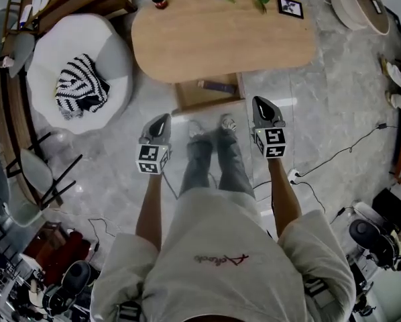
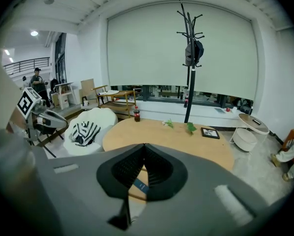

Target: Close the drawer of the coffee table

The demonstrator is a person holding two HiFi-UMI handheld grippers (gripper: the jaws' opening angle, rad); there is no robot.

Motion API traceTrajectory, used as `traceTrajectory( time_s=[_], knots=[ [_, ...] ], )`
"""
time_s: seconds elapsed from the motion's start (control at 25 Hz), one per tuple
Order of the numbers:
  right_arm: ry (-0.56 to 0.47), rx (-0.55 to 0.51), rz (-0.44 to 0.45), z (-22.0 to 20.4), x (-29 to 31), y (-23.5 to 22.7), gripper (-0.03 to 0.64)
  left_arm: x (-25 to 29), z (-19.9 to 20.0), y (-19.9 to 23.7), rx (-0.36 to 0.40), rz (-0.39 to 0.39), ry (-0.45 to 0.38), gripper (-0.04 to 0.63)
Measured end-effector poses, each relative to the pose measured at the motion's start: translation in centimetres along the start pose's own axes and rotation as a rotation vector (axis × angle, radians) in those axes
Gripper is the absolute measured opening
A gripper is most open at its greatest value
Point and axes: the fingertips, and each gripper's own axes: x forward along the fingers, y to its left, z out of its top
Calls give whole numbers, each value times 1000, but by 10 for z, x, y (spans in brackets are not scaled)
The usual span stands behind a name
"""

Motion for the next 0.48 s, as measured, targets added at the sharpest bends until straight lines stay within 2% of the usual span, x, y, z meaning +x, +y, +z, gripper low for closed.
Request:
traceTrajectory(
  time_s=[0.28,0.48],
  knots=[
    [-14,-34,68,-20,53,-4,5,38,-49,11,-47,53,26,0],
    [31,-41,105,-80,91,-10,6,75,-108,25,-82,87,61,0]
  ],
)
